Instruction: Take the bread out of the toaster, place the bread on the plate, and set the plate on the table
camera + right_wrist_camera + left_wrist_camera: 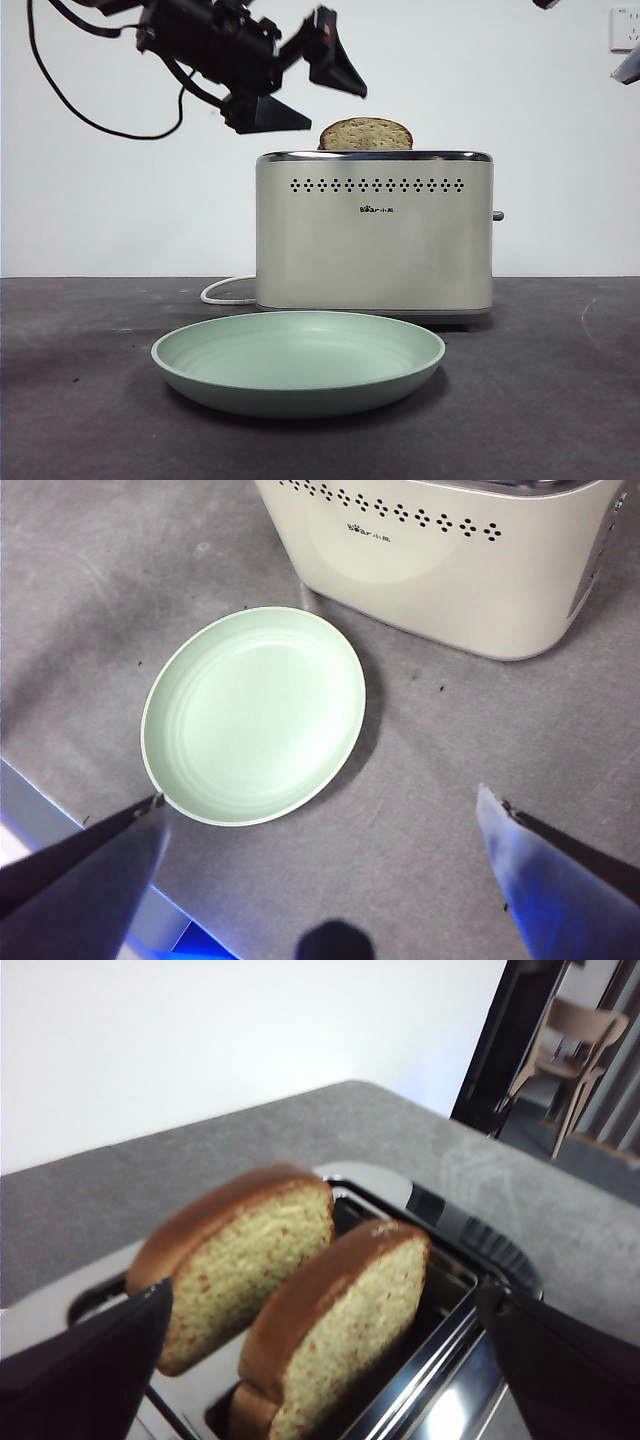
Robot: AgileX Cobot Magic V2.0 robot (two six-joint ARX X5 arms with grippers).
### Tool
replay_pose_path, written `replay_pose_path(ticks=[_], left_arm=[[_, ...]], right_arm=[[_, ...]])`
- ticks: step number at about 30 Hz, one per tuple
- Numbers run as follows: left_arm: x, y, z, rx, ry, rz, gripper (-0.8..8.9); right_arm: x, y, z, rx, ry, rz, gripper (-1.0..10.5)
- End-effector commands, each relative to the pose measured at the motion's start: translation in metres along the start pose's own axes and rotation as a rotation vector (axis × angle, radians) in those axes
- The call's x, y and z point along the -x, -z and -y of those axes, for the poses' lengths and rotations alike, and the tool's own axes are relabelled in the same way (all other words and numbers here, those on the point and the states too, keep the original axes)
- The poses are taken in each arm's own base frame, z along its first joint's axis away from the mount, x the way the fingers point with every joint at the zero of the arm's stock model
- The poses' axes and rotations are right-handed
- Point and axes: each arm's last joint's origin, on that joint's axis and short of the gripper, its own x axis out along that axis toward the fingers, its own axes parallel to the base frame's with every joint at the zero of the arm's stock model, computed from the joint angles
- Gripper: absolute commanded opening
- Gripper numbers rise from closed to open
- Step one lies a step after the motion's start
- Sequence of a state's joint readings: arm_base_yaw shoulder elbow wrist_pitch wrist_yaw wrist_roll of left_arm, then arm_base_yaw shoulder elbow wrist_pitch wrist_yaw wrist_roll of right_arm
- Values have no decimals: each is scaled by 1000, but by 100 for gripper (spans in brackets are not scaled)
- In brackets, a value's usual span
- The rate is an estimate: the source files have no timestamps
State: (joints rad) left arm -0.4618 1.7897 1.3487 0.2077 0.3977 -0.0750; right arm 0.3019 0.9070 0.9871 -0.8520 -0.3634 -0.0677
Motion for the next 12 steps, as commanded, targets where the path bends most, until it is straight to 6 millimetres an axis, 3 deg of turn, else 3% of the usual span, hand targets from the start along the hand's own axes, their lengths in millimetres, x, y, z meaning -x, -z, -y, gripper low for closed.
replay_pose_path(ticks=[1, 6, 9, 12], left_arm=[[-6, 7, -1, -40, -1, -13, 560], [-15, 19, -3, -35, 1, -44, 458], [-16, 20, -3, -34, 1, -49, 454], [-17, 20, -1, -40, -12, -44, 324]], right_arm=[[0, -1, 0, 7, -1, 2, 566], [0, 0, 0, 5, -3, -2, 566], [0, 1, 0, -1, -4, -17, 566], [0, 2, 0, -2, -4, -23, 566]])
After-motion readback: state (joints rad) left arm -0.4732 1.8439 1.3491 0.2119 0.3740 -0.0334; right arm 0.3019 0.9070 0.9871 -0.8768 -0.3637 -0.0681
